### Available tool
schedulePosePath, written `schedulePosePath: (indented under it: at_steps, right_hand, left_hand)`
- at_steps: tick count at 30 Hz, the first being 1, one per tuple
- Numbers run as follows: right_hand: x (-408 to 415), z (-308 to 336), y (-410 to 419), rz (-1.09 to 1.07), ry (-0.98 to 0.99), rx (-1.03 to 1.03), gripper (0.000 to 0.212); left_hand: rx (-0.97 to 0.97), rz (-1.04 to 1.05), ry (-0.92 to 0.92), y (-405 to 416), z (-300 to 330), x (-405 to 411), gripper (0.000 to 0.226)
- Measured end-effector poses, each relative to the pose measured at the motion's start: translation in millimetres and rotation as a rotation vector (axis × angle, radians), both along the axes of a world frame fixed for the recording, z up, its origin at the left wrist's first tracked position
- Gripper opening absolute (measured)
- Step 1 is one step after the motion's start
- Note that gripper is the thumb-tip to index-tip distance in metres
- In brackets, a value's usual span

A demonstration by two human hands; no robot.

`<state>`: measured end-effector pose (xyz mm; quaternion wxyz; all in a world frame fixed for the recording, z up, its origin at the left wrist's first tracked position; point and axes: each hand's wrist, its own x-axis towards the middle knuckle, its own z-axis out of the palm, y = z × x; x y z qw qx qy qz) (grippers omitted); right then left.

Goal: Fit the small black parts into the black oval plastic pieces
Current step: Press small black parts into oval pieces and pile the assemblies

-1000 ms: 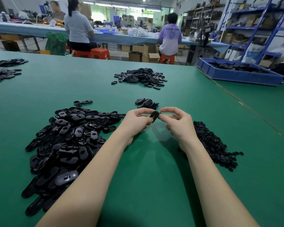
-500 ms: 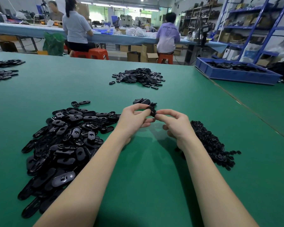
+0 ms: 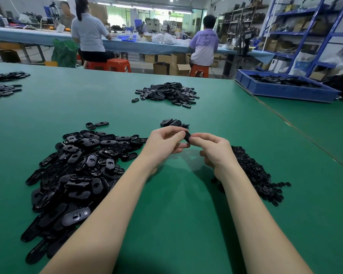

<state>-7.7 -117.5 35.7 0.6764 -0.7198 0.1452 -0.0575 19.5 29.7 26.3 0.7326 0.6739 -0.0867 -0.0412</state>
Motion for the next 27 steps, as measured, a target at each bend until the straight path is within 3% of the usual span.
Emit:
schedulePosePath:
  at_steps: [9, 14, 27]
  right_hand:
    - [2.4, 0.7, -5.1, 0.003, 0.065, 0.027, 0.011]
    - [-0.7, 1.2, -6.6, 0.011, 0.039, -0.096, 0.019]
    - [-3.0, 3.2, -12.7, 0.177, 0.012, -0.056, 0.017]
  left_hand:
    - [0.076, -0.021, -0.045, 1.1, 2.7, -2.6, 0.013]
    - [0.099, -0.007, -0.045, 3.6, 2.6, -3.3, 0.019]
    - [-0.287, -0.199, 0.235, 8.0, 4.8, -0.3, 0.018]
